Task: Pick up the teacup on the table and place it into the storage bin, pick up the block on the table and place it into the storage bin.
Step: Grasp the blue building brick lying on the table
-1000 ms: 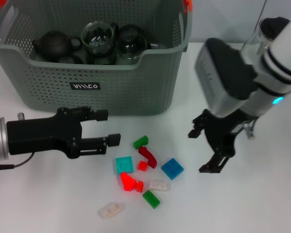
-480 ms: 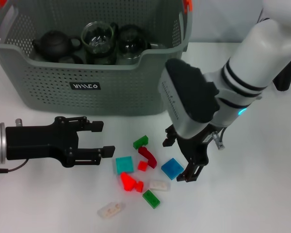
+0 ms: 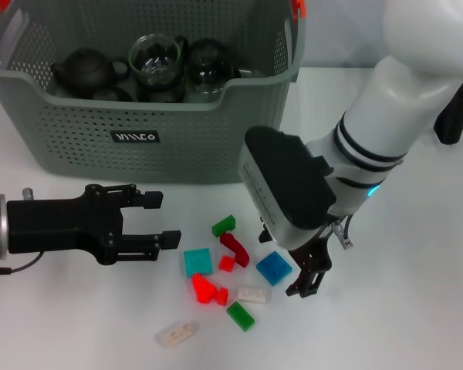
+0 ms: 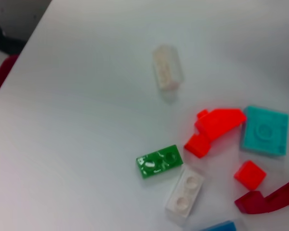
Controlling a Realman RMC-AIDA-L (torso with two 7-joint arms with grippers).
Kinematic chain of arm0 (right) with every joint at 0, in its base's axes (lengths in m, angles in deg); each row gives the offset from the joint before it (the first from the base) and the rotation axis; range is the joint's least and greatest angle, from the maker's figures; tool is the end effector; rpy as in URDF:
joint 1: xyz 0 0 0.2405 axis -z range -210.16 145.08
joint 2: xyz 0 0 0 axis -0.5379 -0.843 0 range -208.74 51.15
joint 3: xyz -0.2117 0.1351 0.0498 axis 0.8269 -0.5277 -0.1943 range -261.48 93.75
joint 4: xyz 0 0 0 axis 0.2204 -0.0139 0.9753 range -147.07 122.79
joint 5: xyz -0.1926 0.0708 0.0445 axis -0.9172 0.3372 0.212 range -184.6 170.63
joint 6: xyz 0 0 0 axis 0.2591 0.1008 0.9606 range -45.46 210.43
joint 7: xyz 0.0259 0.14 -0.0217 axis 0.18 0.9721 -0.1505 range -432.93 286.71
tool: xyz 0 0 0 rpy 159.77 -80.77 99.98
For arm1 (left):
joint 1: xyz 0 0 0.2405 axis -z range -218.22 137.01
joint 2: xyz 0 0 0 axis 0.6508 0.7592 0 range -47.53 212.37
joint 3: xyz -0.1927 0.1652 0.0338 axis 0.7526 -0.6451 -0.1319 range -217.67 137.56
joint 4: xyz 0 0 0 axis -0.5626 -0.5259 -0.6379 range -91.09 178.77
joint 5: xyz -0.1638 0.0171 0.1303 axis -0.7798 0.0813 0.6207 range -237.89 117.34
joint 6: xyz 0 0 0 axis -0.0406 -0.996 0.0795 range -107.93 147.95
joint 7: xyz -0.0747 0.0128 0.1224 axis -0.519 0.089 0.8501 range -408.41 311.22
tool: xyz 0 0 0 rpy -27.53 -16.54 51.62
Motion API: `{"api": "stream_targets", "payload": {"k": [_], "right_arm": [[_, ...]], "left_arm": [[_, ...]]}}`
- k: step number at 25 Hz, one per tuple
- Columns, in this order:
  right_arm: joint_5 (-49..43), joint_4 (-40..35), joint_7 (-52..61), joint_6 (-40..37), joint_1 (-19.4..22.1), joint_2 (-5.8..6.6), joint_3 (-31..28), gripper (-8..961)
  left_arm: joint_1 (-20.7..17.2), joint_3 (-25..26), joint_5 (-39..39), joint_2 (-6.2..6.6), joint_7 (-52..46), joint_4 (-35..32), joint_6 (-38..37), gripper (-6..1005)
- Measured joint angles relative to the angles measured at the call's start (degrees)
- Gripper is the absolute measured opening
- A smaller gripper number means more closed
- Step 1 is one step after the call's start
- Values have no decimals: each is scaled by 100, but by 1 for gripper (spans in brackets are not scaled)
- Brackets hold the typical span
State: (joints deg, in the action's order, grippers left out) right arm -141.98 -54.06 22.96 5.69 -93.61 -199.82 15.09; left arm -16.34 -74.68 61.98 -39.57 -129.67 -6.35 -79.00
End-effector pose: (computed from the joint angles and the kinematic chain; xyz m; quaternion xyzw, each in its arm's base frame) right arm 0.1176 0.3616 -0.1145 0.9432 0.2002 0.2552 0.0716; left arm -0.2779 0.2932 0.0190 -0.9469 -0.2123 -0.2116 0.1164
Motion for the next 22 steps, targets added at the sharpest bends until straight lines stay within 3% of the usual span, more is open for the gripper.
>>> {"api": "stream_targets", "payload": {"k": [7, 22], "right_arm": [[-1, -9, -40, 211, -57, 0, 498, 944], [4, 4, -88, 473, -168, -45, 961, 945]], "left_arm": [[0, 105, -35, 0, -10, 41, -13, 767], [-35, 219, -44, -9, -6, 71, 13, 767]]}}
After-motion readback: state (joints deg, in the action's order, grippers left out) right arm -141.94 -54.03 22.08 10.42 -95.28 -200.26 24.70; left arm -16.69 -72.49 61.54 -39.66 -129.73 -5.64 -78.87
